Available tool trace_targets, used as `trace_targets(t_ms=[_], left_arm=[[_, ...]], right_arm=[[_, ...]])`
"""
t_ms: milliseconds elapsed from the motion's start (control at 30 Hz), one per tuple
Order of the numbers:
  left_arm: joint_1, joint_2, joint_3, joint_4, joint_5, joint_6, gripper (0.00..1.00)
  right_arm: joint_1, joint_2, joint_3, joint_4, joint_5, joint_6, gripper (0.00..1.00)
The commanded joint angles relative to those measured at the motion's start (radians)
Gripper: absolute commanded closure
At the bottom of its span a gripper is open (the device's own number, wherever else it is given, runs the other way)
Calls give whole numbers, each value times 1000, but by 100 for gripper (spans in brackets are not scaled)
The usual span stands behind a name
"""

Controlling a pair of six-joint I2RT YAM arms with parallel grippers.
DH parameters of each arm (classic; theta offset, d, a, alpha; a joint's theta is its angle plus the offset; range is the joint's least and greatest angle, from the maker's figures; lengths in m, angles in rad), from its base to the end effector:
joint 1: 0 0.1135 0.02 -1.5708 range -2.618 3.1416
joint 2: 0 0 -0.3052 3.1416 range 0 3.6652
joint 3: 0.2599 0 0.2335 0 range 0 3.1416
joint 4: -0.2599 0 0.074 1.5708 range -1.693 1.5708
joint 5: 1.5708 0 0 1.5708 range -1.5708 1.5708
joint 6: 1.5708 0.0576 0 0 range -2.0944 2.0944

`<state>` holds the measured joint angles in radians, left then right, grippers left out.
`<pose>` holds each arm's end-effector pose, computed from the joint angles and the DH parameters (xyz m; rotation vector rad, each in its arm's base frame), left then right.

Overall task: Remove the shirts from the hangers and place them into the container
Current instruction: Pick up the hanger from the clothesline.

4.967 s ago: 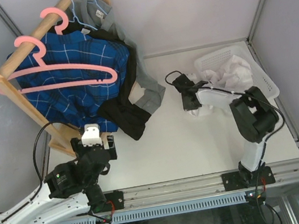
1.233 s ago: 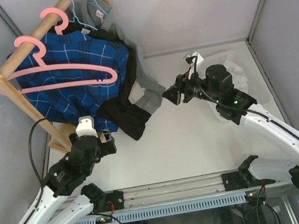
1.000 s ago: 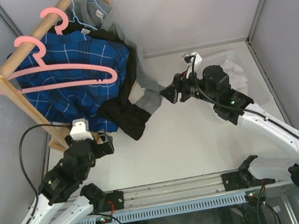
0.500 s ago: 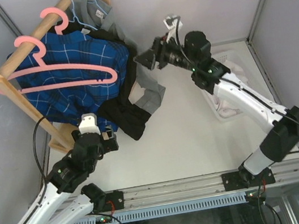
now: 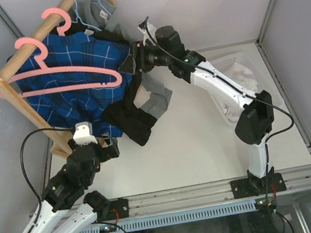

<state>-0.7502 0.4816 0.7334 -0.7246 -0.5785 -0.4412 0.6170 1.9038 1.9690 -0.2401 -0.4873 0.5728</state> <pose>0.0668 -0.0192 0.3135 -0.0503 1.9660 -0.1875 0.3629 0.2905 0.4548 -0.4311 1.8606 1.2639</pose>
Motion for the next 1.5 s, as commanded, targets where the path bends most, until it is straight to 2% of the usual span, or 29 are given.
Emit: trace_targets(t_ms=[0,200,333,500,667,833,967,1133,1467], left_arm=[[5,16,-11,35,17,17,0],[5,12,-7,28,23,18,0],[5,-14,-10,31,16,15,0],[5,-25,-11,33,20,13,0],[5,-18,-11,31,21,14,0],[5,-4,-9,30,28,13,0],[5,2,-7,24,17,13,0],[5,-1,-8,24,11,12,0],[5,4,-6,21,5,10,0]], right_arm=[[30,16,62,-20,134,-34,30],[60,78,151,45,114,-101,25],[104,91,219,54,165,-248,24],[136,70,189,126,182,-463,23],[150,22,123,121,236,-551,24],[123,-15,80,156,149,-613,17],[102,-39,131,61,117,-626,17],[79,-155,-30,232,-8,-660,15],[30,-19,216,145,-170,-637,15]])
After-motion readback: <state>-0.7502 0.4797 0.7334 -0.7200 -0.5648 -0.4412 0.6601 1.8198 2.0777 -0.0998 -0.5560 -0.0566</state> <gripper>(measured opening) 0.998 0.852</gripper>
